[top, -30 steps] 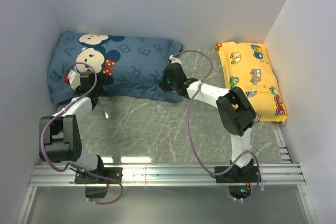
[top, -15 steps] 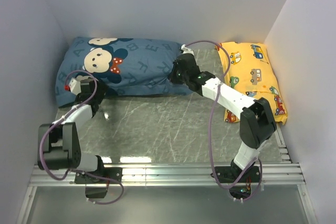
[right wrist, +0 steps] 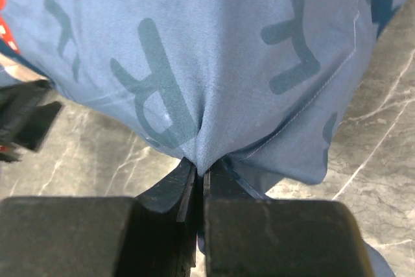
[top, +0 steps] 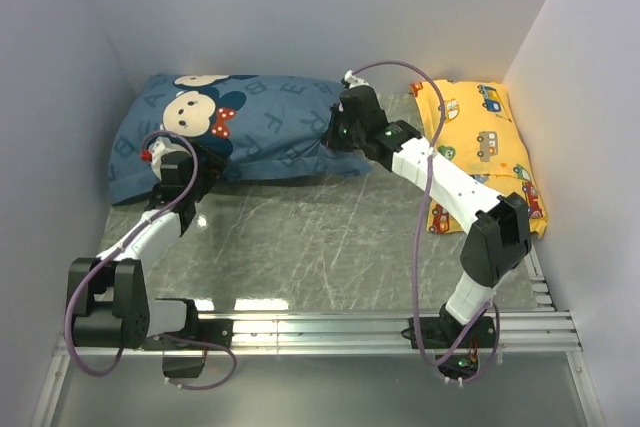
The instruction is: Remove the pillowcase from the pillow
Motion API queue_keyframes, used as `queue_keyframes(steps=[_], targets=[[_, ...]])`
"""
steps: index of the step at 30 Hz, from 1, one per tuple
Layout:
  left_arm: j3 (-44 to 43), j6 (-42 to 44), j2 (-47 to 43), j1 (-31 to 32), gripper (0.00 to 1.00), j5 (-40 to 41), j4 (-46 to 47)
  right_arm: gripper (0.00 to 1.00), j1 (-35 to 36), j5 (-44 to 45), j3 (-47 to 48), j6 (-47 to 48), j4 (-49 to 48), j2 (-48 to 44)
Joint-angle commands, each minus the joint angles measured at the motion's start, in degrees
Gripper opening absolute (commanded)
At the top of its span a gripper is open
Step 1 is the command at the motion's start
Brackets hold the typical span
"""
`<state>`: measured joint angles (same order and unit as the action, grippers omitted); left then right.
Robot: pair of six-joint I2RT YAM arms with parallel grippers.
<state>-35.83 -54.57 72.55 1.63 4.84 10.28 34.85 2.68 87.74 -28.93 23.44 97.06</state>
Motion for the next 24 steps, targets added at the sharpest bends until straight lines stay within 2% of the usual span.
queue_keyframes(steps=[1, 11, 18, 19, 22, 23, 24], targets=[[-0.64, 2.01, -1.45, 1.36, 0.99, -4.31, 2.29, 0.00, -0.48, -0.92, 7.17, 2.03, 0.98, -4.95], [-7.31, 3.76, 3.11, 2.85, 0.98, -8.44, -0.53, 0.00, -0.13, -1.97, 8.23, 2.74, 3.19, -8.10], [-9.43, 3.50, 7.86, 2.77, 0.92, -9.41, 4.90, 0.00, 1.45, -2.50, 9.37, 2.65, 4.59, -9.87], [-9.43, 3.41, 8.47, 2.77, 0.89, -9.50, 5.88, 0.00, 1.80, -2.41, 9.64, 2.91, 5.29, -9.87], [-10.83, 3.59, 9.71, 2.85, 0.68, -9.24, 6.24, 0.00, 2.15, -2.41, 9.90, 3.17, 6.44, -10.04], [-12.05, 3.85, 9.97, 2.77, 0.52, -8.54, 5.80, 0.00, 2.33, -2.41, 9.64, 3.26, 6.53, -10.48], [-12.67, 4.29, 9.98, 2.77, 0.44, -7.92, 5.02, 0.00, 2.24, -2.50, 9.55, 3.35, 6.62, -10.74]])
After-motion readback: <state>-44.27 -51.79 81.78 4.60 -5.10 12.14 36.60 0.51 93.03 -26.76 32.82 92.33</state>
